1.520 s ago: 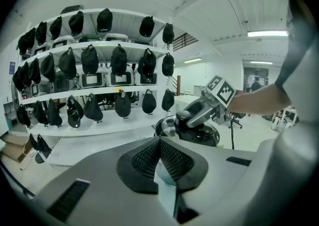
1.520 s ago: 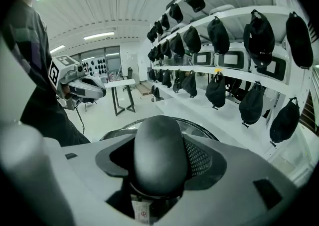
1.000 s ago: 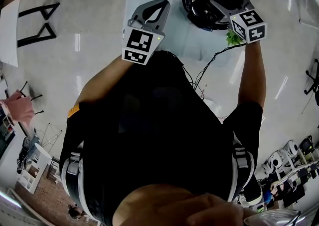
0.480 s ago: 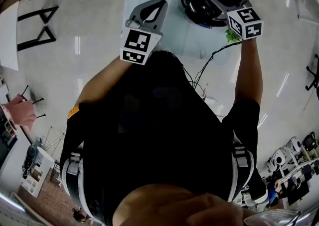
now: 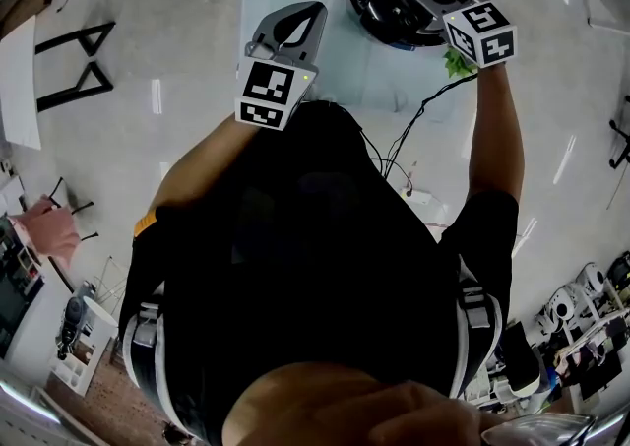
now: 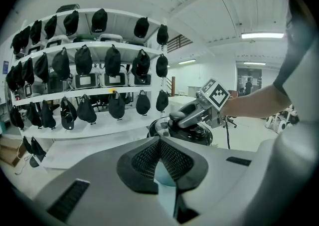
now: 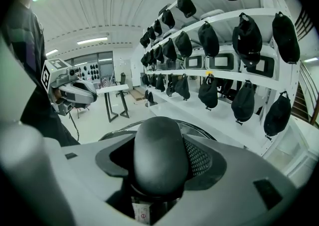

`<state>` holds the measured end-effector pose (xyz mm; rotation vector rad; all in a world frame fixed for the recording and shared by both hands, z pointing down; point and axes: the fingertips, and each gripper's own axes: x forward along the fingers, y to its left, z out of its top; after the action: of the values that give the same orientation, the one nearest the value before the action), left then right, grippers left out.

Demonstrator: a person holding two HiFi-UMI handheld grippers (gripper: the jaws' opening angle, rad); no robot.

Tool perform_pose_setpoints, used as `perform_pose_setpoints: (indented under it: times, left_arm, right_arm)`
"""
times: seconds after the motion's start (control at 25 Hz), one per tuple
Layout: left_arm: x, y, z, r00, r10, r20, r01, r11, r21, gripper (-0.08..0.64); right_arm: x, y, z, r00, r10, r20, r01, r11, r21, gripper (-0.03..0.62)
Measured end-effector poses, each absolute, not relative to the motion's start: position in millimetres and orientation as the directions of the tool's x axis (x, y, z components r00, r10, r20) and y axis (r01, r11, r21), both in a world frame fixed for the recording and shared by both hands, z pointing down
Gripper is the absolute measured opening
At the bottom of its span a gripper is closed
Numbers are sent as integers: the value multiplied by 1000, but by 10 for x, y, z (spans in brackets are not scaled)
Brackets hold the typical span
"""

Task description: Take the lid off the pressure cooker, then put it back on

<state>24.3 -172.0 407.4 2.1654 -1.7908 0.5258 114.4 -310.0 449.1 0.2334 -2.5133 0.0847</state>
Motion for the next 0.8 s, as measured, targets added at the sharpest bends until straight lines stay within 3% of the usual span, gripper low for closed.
perform_pose_setpoints:
  times: [0.48, 0.8]
  left_arm:
    - [174, -1639, 4099, 151, -880, 451, -985, -174, -11, 8]
    - [224, -1613, 4019, 152, -890, 429, -985, -171, -6, 6]
  right_arm:
    - [1125, -3104, 4480, -794, -156, 588, -180, 983, 18, 290]
    - [1152, -3132, 4459, -777, -234, 585, -262, 964, 37, 290]
